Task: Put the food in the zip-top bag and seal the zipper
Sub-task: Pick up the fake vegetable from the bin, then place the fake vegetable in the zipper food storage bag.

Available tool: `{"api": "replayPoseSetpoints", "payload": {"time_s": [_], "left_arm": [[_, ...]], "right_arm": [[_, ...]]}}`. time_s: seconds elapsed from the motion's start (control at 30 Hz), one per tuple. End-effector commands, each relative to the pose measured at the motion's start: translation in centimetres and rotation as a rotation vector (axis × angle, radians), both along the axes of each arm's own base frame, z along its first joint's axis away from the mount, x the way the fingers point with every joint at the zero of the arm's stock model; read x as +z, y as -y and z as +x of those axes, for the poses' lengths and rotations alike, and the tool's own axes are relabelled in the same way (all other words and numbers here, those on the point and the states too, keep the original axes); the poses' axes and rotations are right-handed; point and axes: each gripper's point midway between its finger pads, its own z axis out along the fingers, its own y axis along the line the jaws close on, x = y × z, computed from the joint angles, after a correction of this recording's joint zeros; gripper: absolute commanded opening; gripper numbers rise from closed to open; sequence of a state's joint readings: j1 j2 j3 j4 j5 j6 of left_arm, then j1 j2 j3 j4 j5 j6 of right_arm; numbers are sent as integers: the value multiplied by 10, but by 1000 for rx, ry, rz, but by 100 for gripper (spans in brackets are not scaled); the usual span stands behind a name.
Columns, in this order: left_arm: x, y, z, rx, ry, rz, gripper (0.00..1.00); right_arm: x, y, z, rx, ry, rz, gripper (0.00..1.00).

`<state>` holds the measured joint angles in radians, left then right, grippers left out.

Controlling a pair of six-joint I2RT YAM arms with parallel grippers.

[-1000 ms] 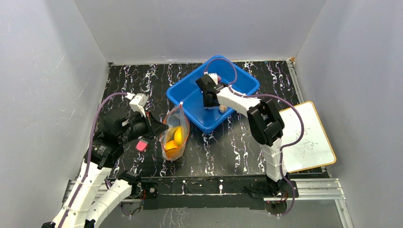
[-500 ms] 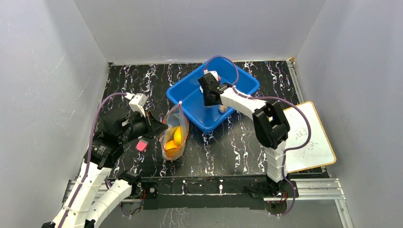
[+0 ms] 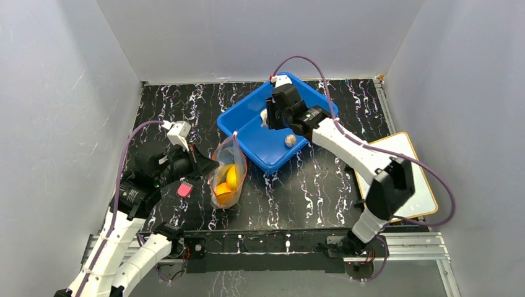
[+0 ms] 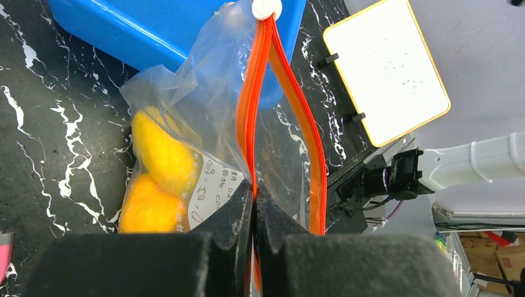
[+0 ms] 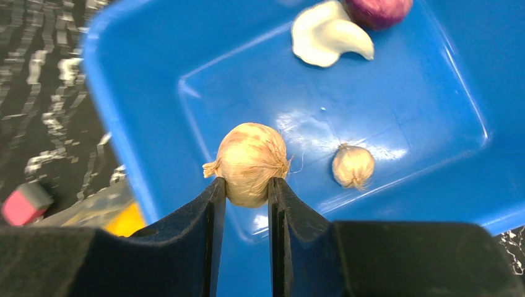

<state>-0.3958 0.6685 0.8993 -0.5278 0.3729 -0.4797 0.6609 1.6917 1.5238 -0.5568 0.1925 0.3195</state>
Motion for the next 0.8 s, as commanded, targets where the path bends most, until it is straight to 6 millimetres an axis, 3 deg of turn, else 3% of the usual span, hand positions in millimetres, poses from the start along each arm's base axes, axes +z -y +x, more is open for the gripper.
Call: {"api": "replayPoseSetpoints", "payload": {"time_s": [0.0,0.33,0.47,0.5,0.6,0.77], "left_arm": [[17,2,3,10,42,-37,0],[18,1,8,17,36,-17,0],[20,1,9,15,39,-13,0],[20,2,10,15,35,-14,0],[18,2,10,13,25,-12,0],[20,5,10,1,24,-24,0]], "right_arm": [[63,-11,-26,110,125,102,19],[137,-33,-91,301,201,311,18],[161,-51,-121,388,220,395,18],[166,-61,-138,430,207,427,18],[165,-81,-167,487,176,473,18],[145,-108,-192,532,117,452,20]]}}
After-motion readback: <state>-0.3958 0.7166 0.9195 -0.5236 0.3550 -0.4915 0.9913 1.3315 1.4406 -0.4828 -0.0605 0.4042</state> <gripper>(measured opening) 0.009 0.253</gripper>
